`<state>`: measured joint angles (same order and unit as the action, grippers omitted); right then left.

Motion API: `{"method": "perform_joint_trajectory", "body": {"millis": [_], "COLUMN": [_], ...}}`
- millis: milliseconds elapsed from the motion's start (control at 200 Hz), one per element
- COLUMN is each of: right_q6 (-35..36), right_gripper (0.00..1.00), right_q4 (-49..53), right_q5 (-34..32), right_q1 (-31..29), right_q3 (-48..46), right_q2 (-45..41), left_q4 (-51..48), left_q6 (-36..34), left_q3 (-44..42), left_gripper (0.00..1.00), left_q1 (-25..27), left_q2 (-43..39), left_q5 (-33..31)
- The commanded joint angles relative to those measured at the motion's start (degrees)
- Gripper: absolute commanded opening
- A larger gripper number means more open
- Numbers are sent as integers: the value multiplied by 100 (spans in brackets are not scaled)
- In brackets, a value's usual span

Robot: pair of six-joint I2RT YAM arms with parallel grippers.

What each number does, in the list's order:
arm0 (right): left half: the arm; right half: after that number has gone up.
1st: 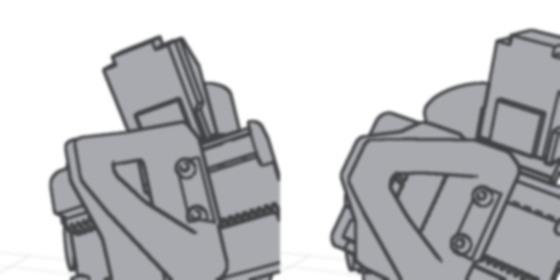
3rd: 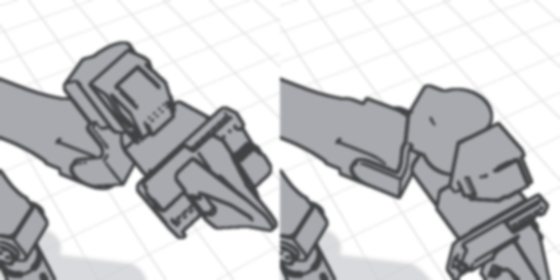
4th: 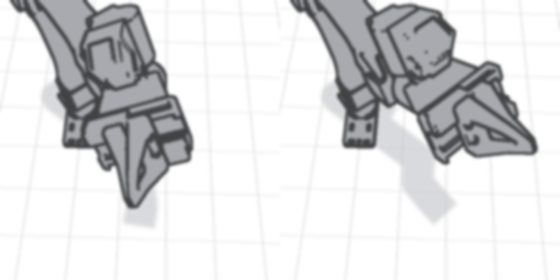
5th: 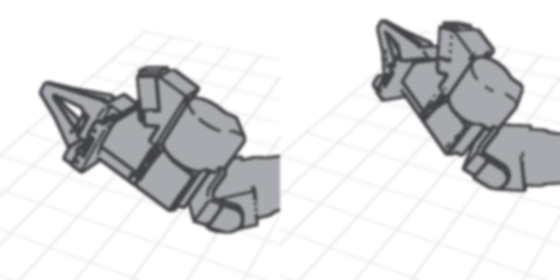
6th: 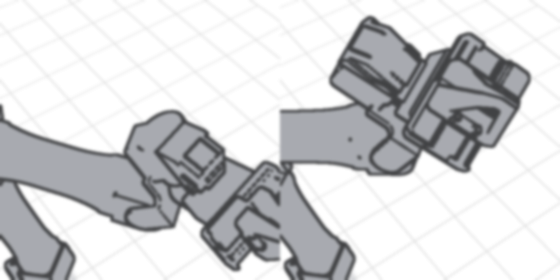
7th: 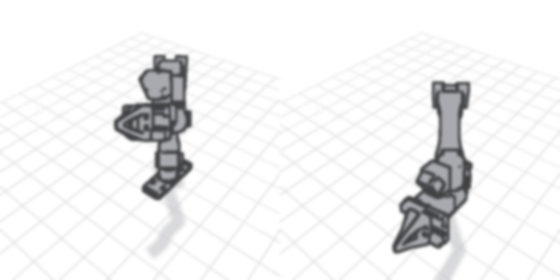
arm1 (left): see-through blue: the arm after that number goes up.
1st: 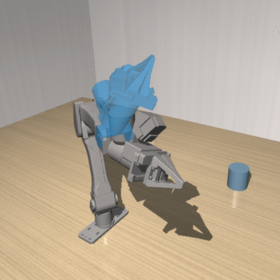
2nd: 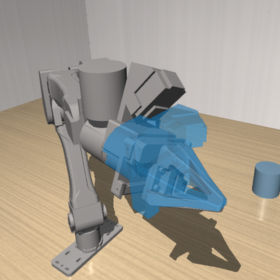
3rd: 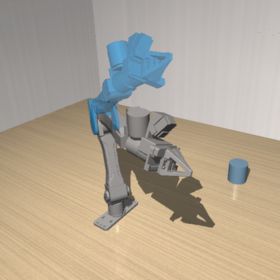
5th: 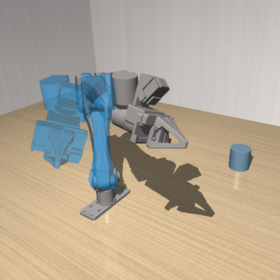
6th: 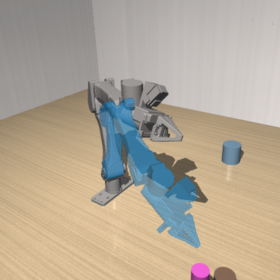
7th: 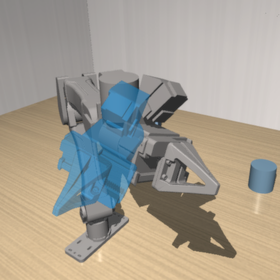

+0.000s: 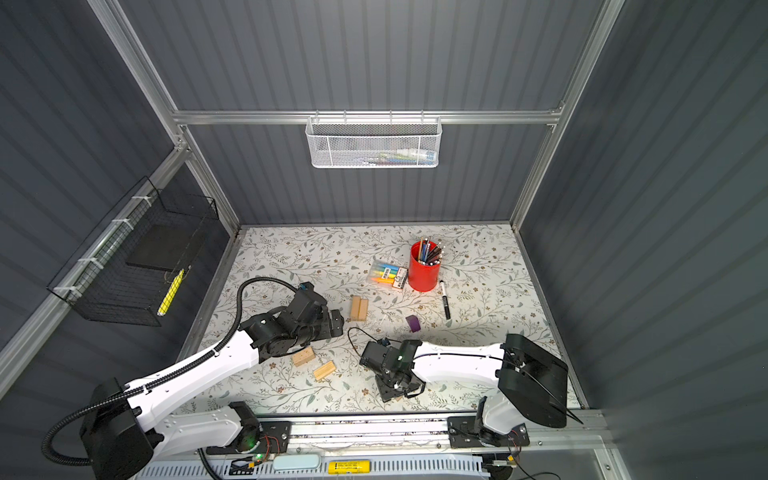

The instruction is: Build the wood block tower

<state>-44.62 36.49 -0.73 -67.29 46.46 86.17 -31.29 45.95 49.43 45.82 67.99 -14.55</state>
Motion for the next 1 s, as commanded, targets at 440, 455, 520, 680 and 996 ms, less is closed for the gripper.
{"method": "perform_joint_trajectory", "body": {"millis": [440,455,520,680,996], "right_q6": [588,585,583,543,179], "right_gripper": [39,39,37,30,24], "right_q4": [-31,-32,-56,-31,222], "right_q5": [-191,-184,-167,-188,-20], "right_q1": [181,181,181,190,544], "right_q3": [272,282,302,327,564], "right_q2": [492,503,549,545,-31], "left_q4": [-187,-185,-198,-179,-85], "left_q6": [244,249,265,274,78], "left_q3": [-152,-153,-138,-160,-108], "left_gripper": [100,100,100,100,100], "left_q1": [32,32,32,32,-44], "left_q2": [-260,-254,-236,-233,-351], "left_q5": [-295,-297,-279,-279,-302]}}
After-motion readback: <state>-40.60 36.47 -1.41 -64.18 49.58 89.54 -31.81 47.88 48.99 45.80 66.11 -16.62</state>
